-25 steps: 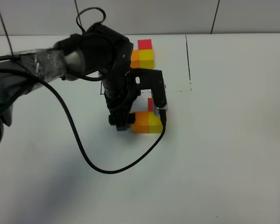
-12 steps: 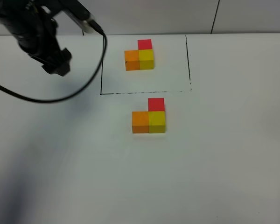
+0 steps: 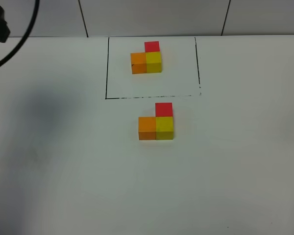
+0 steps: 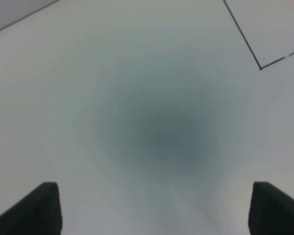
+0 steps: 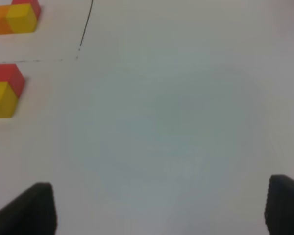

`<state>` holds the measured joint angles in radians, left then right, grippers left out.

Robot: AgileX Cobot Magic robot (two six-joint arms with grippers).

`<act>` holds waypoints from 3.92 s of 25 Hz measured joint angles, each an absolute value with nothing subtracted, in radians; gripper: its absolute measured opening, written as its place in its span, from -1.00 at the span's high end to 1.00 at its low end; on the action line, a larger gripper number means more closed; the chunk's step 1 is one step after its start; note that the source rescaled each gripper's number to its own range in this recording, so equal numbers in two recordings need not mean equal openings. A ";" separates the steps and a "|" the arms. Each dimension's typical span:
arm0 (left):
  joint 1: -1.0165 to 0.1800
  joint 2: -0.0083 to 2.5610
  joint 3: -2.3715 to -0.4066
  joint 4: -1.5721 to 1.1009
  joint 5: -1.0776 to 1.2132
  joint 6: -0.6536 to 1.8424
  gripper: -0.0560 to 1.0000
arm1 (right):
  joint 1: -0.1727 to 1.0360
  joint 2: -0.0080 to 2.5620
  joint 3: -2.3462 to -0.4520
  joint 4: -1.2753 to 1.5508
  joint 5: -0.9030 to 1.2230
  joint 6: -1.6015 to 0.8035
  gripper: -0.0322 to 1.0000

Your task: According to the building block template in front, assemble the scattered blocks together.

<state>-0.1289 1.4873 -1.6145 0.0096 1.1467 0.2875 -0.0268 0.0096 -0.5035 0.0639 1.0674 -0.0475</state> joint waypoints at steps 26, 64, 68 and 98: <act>-0.129 0.267 -0.665 0.065 1.125 0.067 -0.54 | -0.027 0.010 -0.504 0.065 1.067 -0.048 -0.47; -0.020 -0.005 -0.506 -0.080 1.063 0.135 -0.48 | -0.027 0.010 -0.504 0.066 1.067 -0.028 -0.47; -0.020 -0.005 -0.506 -0.080 1.063 0.135 -0.48 | -0.027 0.010 -0.504 0.066 1.067 -0.028 -0.47; -0.020 -0.005 -0.506 -0.080 1.062 0.135 -0.47 | -0.027 0.010 -0.504 0.068 1.067 -0.028 -0.47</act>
<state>-0.0200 -0.0053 -0.5060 -0.0804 1.0619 0.1346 -0.0268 0.0096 -0.5035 0.0676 1.0674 -0.0280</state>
